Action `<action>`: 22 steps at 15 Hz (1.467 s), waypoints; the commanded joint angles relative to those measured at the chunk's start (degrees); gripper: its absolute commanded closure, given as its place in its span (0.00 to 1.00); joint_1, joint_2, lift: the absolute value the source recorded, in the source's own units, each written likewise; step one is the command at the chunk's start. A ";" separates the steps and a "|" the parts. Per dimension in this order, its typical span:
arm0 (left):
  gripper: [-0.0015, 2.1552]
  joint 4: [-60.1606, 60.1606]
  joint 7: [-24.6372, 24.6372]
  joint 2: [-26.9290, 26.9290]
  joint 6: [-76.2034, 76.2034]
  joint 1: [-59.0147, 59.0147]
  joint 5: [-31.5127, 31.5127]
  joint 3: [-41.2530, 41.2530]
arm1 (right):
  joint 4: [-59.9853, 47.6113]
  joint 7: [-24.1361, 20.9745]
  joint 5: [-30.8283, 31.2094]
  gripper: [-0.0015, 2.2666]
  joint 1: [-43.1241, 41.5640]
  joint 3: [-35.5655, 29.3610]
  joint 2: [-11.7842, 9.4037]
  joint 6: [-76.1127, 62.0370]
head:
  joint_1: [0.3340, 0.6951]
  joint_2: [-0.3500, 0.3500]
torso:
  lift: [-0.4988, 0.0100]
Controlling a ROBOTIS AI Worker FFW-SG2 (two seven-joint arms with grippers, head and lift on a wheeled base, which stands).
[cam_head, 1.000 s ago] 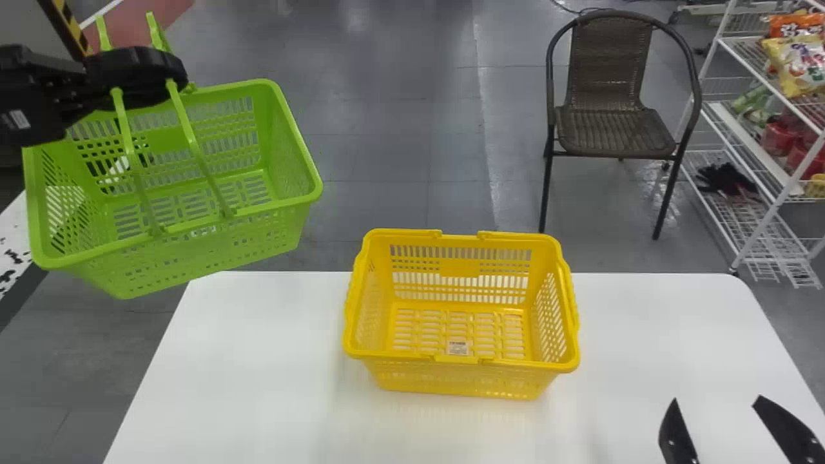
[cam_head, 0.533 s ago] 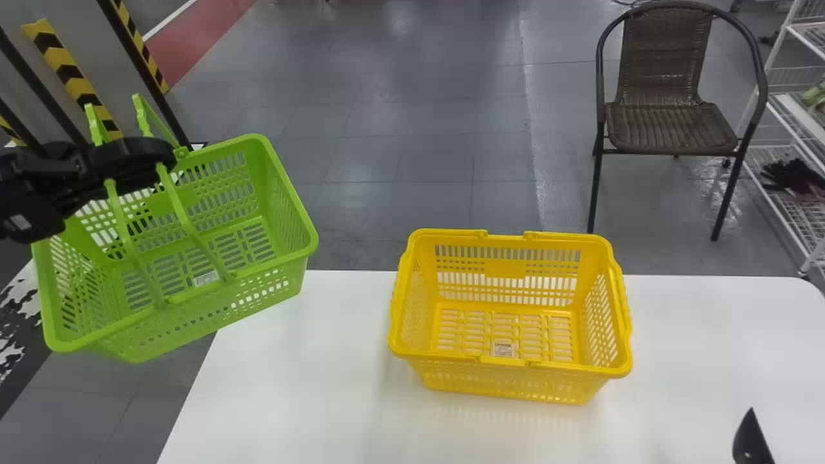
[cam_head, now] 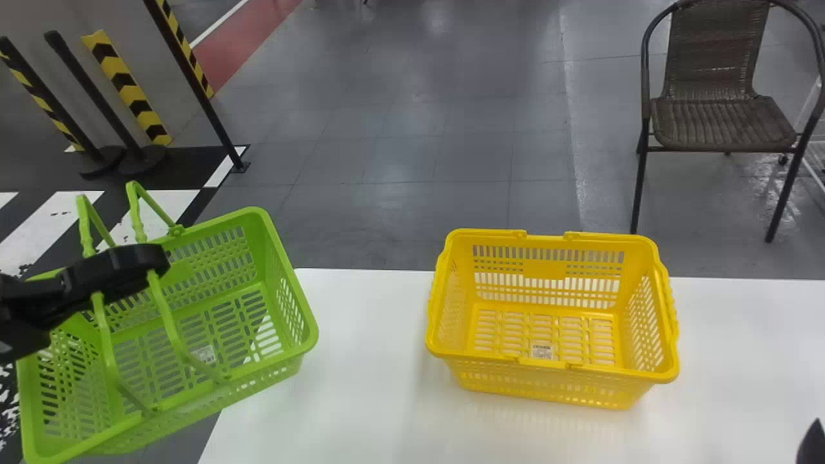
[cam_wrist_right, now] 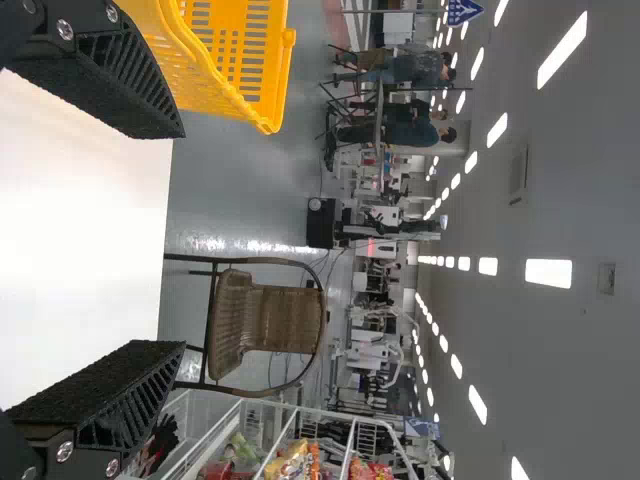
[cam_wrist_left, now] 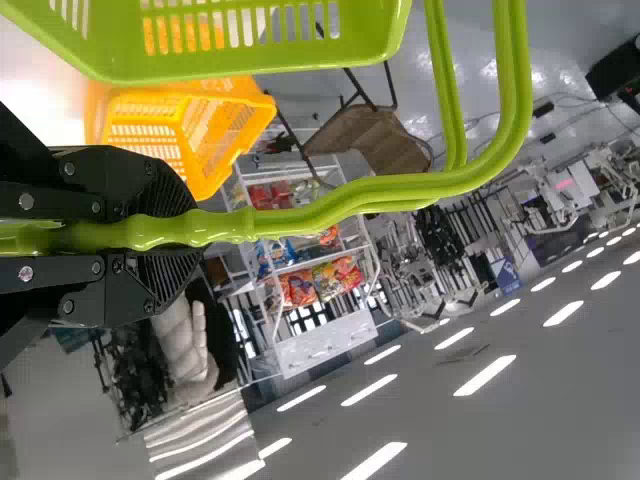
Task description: Grasp handle with right gripper to insert into left gripper then lift and swing left to center
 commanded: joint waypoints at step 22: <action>0.83 -36.50 4.40 -29.12 0.07 19.97 7.14 -19.32 | 0.02 0.39 -0.70 0.03 0.68 -0.30 -0.35 -0.81 | 1.00 0.19 | 0.98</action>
